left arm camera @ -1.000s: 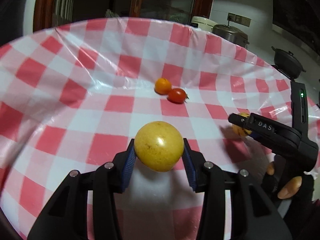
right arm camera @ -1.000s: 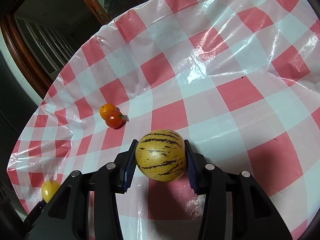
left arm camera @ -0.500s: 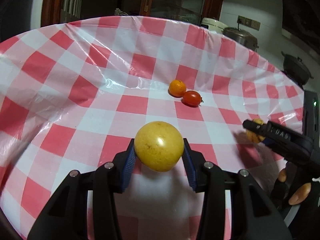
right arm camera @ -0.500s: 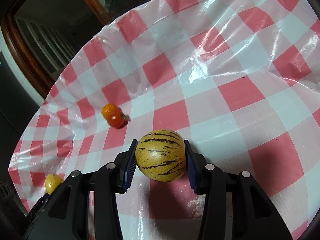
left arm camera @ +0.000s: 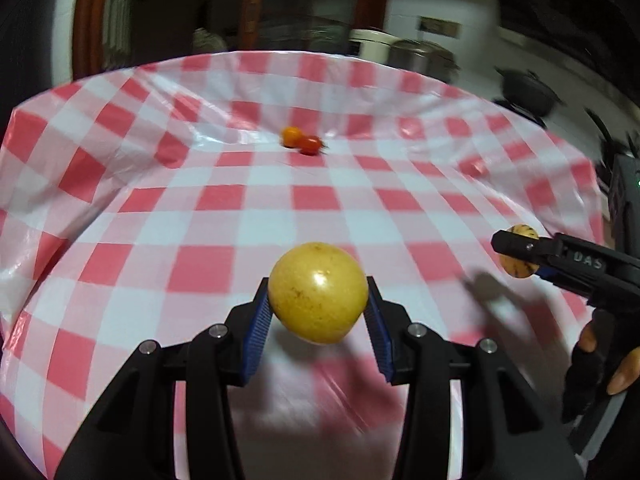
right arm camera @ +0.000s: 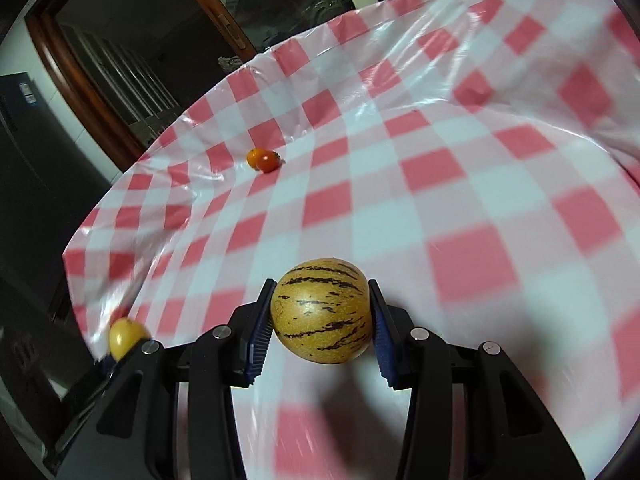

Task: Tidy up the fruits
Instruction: 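Carry the pepino and yellow tomato with both tools over the white box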

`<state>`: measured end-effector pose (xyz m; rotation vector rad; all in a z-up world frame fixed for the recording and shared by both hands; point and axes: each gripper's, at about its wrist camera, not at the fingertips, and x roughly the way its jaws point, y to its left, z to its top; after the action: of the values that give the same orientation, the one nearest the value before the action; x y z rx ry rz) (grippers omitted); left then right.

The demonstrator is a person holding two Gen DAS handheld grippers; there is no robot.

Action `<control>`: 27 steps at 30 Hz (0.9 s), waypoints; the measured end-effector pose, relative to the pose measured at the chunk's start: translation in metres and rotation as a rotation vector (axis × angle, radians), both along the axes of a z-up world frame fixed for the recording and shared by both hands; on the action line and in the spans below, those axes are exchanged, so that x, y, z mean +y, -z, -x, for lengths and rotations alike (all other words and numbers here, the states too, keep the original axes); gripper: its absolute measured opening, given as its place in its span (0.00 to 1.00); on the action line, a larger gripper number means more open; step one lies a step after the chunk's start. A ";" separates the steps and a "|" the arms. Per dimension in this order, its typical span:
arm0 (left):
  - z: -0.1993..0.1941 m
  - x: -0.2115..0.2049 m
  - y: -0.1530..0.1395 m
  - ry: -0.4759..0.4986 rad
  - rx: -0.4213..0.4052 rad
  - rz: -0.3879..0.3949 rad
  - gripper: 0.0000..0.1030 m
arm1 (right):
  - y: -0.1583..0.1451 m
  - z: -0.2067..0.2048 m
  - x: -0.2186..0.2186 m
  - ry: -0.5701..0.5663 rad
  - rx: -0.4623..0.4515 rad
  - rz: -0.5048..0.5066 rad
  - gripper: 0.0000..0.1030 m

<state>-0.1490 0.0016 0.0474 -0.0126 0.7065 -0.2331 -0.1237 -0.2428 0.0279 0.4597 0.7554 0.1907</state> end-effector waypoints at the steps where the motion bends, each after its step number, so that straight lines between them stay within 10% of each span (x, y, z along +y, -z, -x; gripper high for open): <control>1: 0.008 -0.008 0.000 0.022 0.002 -0.008 0.44 | 0.002 0.018 -0.008 0.007 0.008 0.005 0.42; 19: 0.124 -0.182 0.003 0.502 0.004 -0.132 0.44 | 0.004 0.214 -0.135 0.147 -0.080 0.121 0.43; 27: 0.178 -0.271 0.037 0.807 0.041 -0.264 0.44 | 0.056 0.284 -0.195 0.284 0.059 0.173 0.43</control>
<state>-0.3272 -0.2698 0.0104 0.5297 0.7517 -0.9106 -0.4072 -0.4377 -0.0277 0.4043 0.7484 -0.1529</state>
